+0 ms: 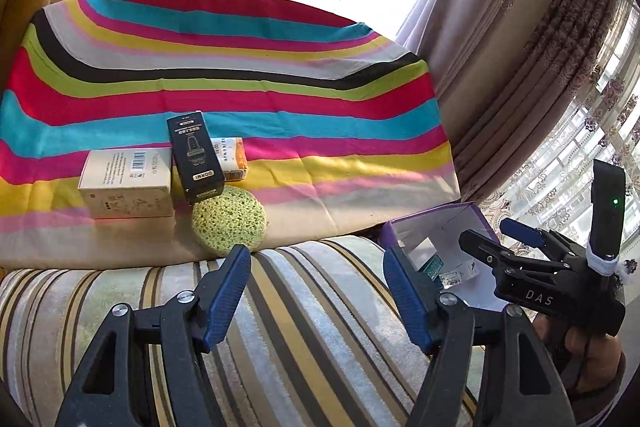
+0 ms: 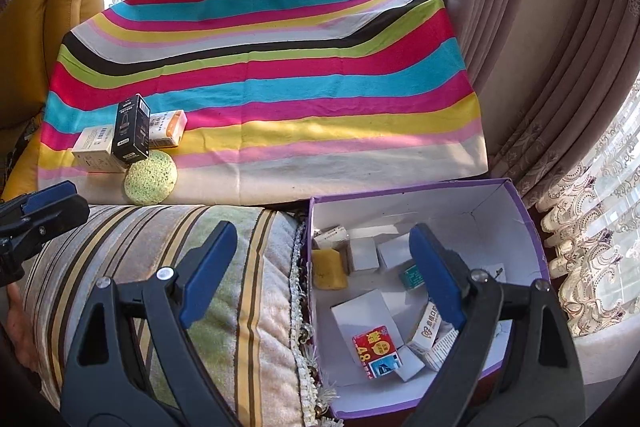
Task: Organize objects
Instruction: 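Move both open tools back toward the black DORMI box and green sponge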
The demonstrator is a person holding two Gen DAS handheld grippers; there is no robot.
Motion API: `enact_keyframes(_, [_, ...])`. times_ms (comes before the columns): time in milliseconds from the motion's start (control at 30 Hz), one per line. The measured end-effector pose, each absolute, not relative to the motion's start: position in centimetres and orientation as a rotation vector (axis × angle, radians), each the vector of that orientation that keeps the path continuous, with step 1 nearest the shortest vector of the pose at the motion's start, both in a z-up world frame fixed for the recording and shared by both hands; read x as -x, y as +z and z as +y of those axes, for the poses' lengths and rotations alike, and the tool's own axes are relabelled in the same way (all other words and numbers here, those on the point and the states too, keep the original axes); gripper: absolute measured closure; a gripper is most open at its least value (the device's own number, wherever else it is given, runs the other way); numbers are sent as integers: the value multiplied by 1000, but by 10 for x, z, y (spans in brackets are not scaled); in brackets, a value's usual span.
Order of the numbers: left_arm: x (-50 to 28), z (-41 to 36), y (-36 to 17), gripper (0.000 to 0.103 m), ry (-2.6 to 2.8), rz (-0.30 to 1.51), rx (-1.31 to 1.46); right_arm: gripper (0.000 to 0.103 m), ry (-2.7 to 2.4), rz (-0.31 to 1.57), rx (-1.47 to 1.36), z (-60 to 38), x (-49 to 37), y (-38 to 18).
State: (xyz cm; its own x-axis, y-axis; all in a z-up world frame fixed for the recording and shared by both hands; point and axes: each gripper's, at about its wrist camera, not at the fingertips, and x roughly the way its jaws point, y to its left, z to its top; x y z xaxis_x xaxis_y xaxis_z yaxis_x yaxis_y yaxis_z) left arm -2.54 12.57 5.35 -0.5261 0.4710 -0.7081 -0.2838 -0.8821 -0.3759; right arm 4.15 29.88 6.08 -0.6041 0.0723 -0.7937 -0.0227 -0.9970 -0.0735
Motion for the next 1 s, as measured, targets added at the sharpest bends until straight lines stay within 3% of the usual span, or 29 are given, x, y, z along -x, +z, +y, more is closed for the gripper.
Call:
enact_keyframes(367, [36,55,44,20,2560,-373,1259,13,2867,-155,1450,240,-24,58])
enact_keyframes(1000, [58,11,28,19,2661,-349,1339,13,2968,-245,1653,132,55,28])
